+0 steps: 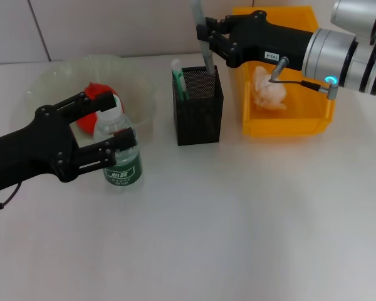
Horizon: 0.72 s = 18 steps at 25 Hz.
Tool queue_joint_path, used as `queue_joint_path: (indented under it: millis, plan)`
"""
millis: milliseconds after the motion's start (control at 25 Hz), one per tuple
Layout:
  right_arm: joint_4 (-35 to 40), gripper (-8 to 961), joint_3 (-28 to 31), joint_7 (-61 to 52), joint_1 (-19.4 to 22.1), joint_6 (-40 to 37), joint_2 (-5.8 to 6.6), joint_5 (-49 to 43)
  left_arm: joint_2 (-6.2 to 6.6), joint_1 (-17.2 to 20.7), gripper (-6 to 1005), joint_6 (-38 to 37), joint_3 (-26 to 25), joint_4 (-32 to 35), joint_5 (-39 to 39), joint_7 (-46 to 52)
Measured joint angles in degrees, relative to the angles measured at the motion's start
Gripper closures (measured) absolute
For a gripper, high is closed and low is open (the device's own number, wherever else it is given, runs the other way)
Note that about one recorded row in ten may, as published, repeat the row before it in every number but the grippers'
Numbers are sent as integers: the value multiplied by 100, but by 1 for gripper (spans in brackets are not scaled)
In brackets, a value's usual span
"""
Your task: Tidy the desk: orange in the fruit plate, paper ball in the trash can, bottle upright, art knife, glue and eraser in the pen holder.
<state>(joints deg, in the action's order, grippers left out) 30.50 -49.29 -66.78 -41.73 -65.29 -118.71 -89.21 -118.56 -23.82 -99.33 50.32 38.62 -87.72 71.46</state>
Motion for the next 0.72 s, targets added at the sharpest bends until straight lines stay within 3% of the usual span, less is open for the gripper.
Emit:
queue_joint_path:
  millis: [720]
  plan:
    - [-351, 830, -55, -91, -217, 333, 32, -23, 0, -3, 193, 0, 29, -196, 0, -169]
